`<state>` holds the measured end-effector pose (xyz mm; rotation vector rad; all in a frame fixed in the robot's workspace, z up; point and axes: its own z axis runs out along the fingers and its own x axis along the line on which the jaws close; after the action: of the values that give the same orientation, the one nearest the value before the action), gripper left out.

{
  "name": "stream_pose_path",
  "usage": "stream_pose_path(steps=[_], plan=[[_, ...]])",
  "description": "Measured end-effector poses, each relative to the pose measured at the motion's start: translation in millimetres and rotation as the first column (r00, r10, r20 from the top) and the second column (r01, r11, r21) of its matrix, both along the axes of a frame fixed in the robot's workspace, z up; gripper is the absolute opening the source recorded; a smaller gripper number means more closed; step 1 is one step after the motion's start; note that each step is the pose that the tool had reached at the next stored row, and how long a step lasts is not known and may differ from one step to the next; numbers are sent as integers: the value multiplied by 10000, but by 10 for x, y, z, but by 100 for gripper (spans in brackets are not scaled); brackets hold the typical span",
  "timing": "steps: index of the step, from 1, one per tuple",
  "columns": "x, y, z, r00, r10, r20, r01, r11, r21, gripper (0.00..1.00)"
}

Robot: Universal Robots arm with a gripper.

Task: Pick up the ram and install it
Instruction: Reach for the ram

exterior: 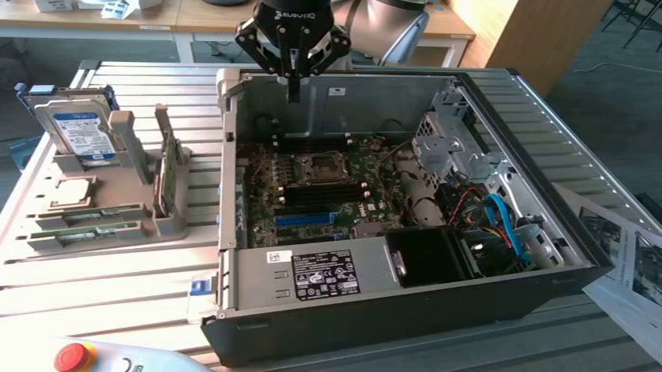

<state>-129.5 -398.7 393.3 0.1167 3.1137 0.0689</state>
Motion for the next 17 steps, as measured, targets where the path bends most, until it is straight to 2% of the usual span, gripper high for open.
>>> stream_pose_path(steps=[17], plan=[[-190,7,0,10000,1,0,-1,10000,0,10]])
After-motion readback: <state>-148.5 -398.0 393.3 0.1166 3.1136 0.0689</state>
